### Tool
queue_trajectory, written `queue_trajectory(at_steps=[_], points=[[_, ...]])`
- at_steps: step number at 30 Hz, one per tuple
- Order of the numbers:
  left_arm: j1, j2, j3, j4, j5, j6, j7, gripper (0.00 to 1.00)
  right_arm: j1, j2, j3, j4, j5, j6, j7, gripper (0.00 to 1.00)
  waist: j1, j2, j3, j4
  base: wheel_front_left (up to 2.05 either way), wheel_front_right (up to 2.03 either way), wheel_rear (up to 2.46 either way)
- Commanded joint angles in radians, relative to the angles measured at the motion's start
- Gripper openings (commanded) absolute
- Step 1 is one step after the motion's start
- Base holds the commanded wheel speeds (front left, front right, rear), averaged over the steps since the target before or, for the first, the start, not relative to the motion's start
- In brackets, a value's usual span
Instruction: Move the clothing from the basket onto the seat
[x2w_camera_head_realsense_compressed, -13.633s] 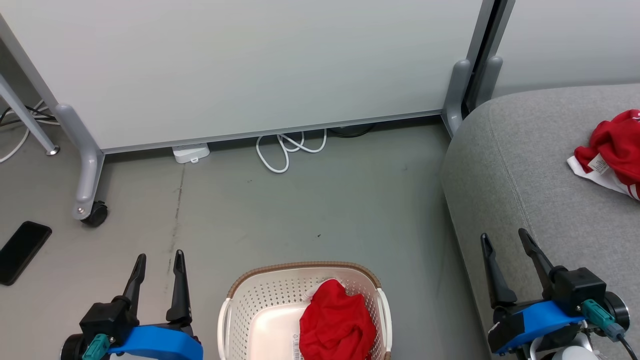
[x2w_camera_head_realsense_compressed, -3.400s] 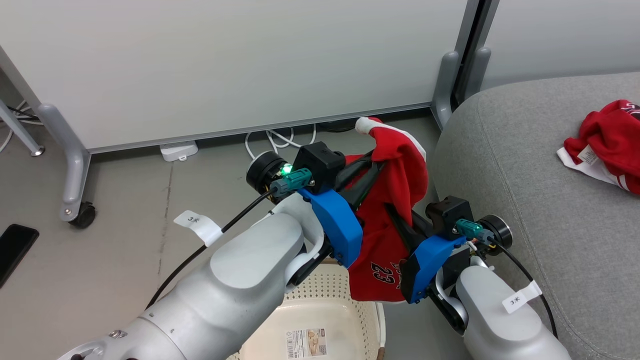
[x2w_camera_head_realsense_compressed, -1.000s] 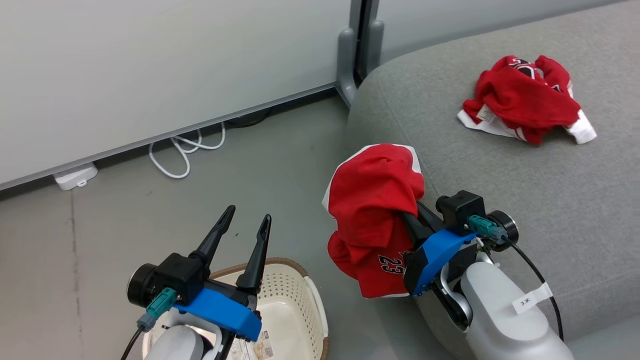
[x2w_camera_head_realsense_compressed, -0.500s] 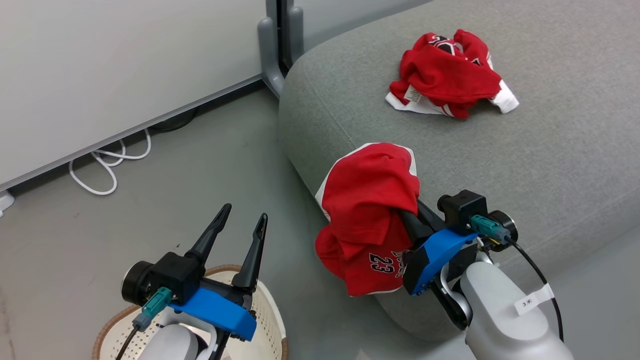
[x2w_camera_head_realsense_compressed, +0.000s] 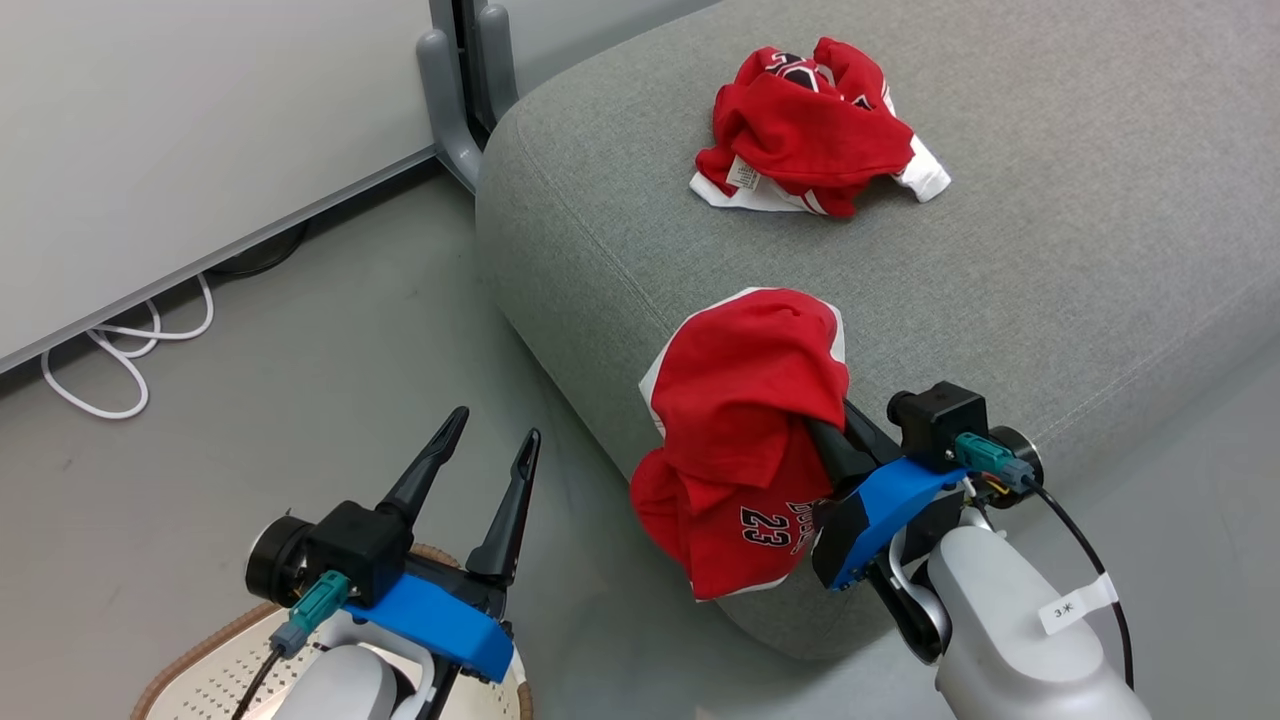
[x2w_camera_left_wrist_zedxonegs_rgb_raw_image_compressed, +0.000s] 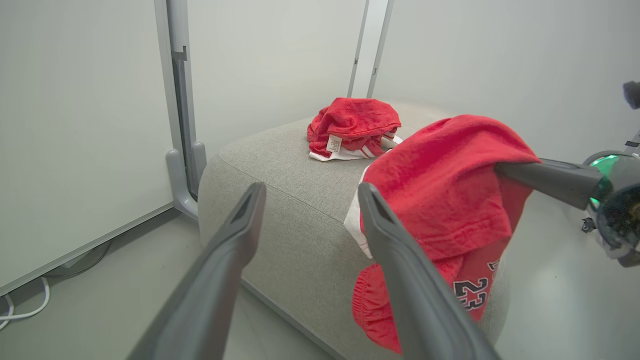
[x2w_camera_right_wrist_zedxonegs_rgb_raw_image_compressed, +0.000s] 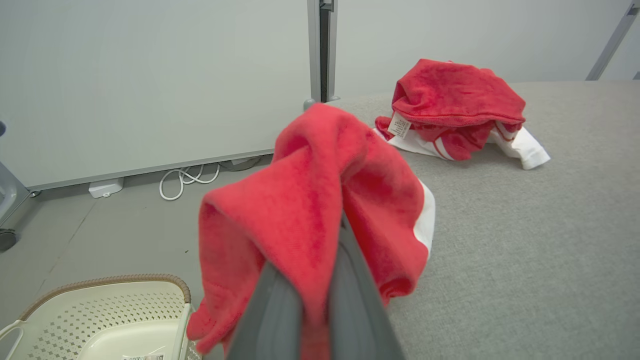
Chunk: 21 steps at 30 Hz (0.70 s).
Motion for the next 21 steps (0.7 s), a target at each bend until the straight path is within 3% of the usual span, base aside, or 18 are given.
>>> queue_trajectory(at_steps=[1, 12, 21], points=[[-0.021, 0.005, -0.004, 0.003, -0.005, -0.002, -0.003, 1.00, 0.012, 0.001, -0.007, -0.003, -0.002, 0.000, -0.005, 0.00, 0.0000, 0.0000, 0.003, -0.001, 0.00, 0.00, 0.00], [-0.024, 0.015, -0.019, 0.008, -0.015, -0.002, -0.003, 1.00, 0.015, 0.000, -0.013, -0.012, 0.005, 0.001, -0.009, 0.00, 0.0000, 0.0000, 0.009, 0.000, 0.00, 0.00, 0.00], [-0.028, 0.032, 0.001, -0.017, 0.003, -0.002, -0.003, 1.00, -0.080, 0.001, -0.054, -0.044, 0.049, 0.001, -0.009, 0.00, 0.0000, 0.0000, 0.059, -0.006, 0.00, 0.00, 0.00]])
